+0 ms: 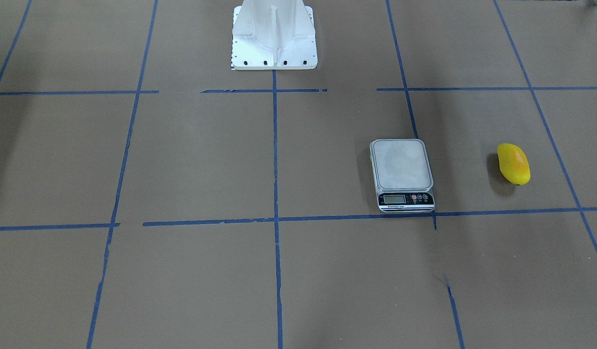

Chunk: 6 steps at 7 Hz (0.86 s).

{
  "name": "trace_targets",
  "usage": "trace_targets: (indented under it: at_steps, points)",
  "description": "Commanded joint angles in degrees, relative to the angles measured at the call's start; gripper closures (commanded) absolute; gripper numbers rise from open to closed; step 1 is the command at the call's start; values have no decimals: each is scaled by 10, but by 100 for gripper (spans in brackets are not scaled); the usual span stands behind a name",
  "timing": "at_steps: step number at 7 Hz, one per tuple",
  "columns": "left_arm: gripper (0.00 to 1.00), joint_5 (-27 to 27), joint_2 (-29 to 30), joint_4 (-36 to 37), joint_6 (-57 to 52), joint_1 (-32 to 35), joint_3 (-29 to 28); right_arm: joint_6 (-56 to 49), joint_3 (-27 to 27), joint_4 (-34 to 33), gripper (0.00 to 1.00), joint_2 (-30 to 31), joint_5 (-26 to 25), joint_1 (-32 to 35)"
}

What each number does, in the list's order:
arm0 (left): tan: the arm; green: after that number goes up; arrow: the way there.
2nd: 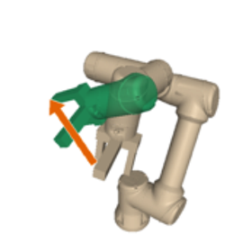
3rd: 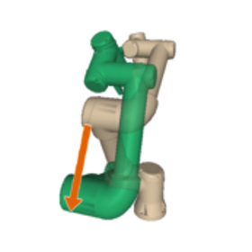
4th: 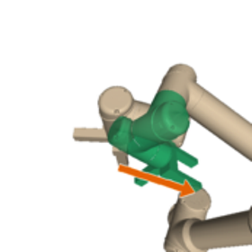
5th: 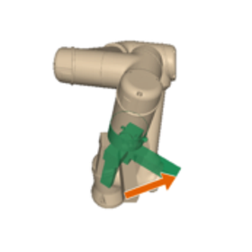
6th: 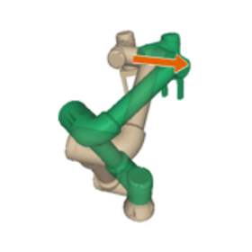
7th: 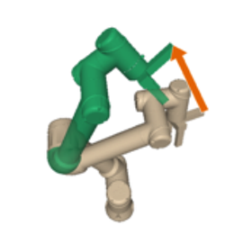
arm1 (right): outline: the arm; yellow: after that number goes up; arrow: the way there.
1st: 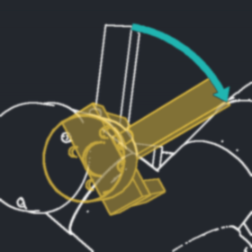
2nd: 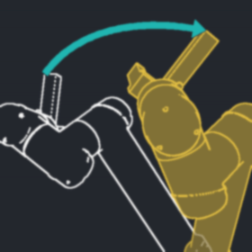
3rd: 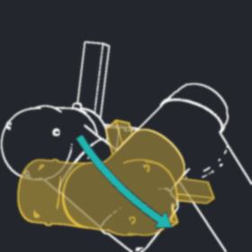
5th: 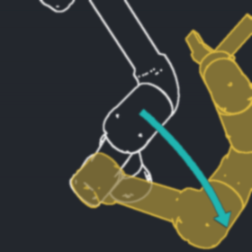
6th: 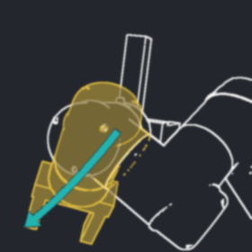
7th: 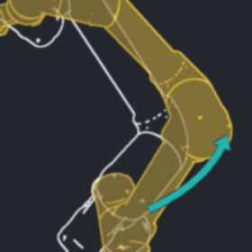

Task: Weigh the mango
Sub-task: 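Move the left gripper down over the yellow mango and close on it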

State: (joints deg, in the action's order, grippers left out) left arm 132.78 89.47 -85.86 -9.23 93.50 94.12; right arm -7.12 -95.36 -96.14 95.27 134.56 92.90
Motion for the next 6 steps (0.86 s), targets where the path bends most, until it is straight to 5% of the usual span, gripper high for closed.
trace_targets:
  at_steps: [1,4,6]
  points:
    - [0,-1,5,-37,58,-16,9,0,0,0,0,0,0,0]
    - [0,-2,-33,-238,260,-107,15,0,0,0,0,0,0,0]
    - [0,-5,-42,-310,369,-194,20,0,0,0,0,0,0,0]
